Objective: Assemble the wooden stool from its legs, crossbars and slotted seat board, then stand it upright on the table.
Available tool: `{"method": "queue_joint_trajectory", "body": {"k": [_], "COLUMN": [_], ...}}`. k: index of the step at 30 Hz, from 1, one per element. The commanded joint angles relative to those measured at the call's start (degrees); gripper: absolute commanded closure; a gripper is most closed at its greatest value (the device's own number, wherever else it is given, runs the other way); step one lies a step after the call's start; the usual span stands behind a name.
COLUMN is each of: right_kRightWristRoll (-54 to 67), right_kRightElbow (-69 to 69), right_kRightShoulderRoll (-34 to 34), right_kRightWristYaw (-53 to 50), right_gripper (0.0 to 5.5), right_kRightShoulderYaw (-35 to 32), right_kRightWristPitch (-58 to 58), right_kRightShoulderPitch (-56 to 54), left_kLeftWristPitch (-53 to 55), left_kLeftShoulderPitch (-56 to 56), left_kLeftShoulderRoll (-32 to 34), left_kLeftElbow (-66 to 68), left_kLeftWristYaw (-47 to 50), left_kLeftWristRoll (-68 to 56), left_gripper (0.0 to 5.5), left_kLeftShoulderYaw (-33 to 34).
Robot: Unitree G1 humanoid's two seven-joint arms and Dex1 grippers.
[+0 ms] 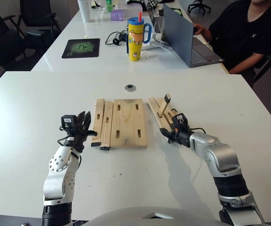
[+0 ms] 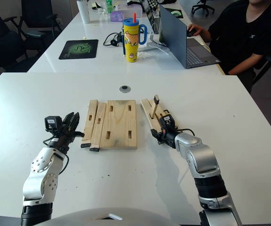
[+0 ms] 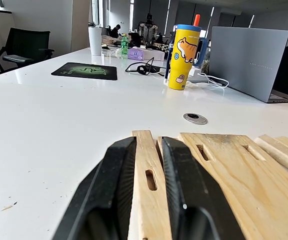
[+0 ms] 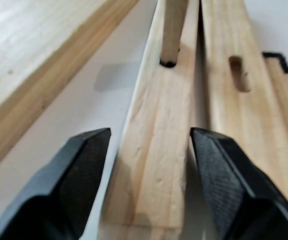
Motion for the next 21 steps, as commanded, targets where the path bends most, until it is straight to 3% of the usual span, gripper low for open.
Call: {"method": "queue_joint_trajectory", "body": {"k": [1,5,11,14,21], "right_kRightWristRoll": [-0.97,-2.43,-4.06,-3.65,-3.85], "right_kRightElbow": [3.47,7.76,10.23,9.4,4.24], "right_kRightShoulderRoll": [1.61,2.71,3.59,4.34,3.3], "right_kRightWristYaw": [-0.07,-0.68,-1.34,-1.52,1.43], "right_gripper": [2.52,2.52,3.42,3.43,3.43], "right_kRightShoulderYaw": [1.26,1.42,1.0,-0.05,-3.26], "right_kRightWristPitch": [0.07,-1.48,-3.71,-5.46,-23.35], "right_kRightShoulderPitch": [-3.46,-5.54,-5.26,-4.79,-6.6], "left_kLeftWristPitch": [0.83,0.99,0.85,1.07,5.0], "left_kLeftShoulderPitch": [-0.6,-0.48,-1.42,-1.82,-4.26], "left_kLeftShoulderRoll": [0.43,0.43,0.4,0.27,-1.61], "left_kLeftElbow": [-0.81,-1.21,-0.31,-0.12,-0.45], "left_kLeftWristYaw": [0.32,0.43,0.05,-0.21,-2.16], "left_kLeftWristRoll": [0.44,0.46,0.44,0.35,-7.53], "left_gripper": [4.52,4.52,4.52,4.52,4.52], "left_kLeftShoulderYaw": [-0.11,-0.17,-0.5,-1.03,0.56]}}
